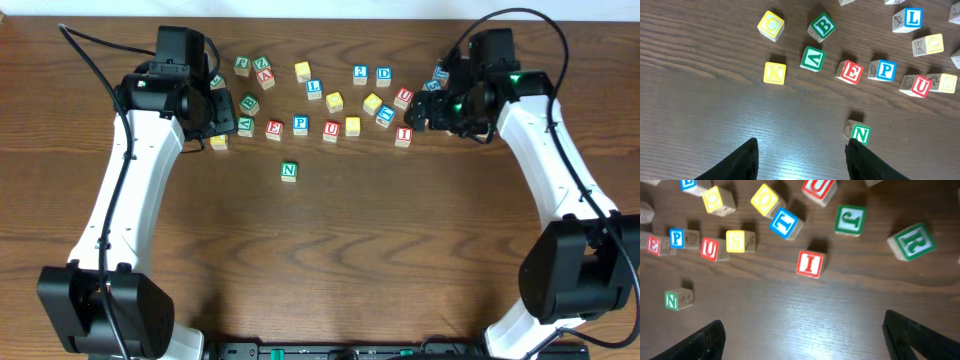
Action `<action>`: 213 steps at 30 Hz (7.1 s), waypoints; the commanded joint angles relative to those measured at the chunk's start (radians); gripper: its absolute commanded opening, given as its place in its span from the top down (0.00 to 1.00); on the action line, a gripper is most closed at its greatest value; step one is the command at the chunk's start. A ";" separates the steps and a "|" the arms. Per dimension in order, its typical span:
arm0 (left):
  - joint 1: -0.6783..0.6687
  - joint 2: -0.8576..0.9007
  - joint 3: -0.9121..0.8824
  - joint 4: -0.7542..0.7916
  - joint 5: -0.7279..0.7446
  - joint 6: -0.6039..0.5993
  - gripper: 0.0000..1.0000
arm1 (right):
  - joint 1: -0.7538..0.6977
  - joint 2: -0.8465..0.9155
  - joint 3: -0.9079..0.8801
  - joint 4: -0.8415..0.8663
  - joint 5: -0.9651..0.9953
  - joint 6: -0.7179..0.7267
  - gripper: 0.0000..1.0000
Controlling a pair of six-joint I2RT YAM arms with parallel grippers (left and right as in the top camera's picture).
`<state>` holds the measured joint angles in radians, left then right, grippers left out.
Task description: Spell out NEURIPS
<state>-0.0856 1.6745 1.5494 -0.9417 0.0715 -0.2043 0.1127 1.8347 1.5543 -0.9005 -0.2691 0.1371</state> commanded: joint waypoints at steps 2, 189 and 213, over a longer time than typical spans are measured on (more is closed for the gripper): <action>0.004 0.009 -0.020 -0.012 -0.013 0.019 0.45 | 0.043 -0.003 -0.005 -0.006 -0.006 0.012 0.04; -0.441 0.435 -0.062 0.188 -0.125 -0.280 0.67 | -0.073 0.031 -0.005 0.074 0.189 0.153 0.01; -0.439 0.435 -0.062 0.195 -0.125 -0.288 0.67 | -0.074 0.031 -0.005 0.074 0.189 0.153 0.01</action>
<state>-0.5255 2.0937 1.4975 -0.7403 -0.0330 -0.4755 0.0460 1.8545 1.5539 -0.8253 -0.0891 0.2813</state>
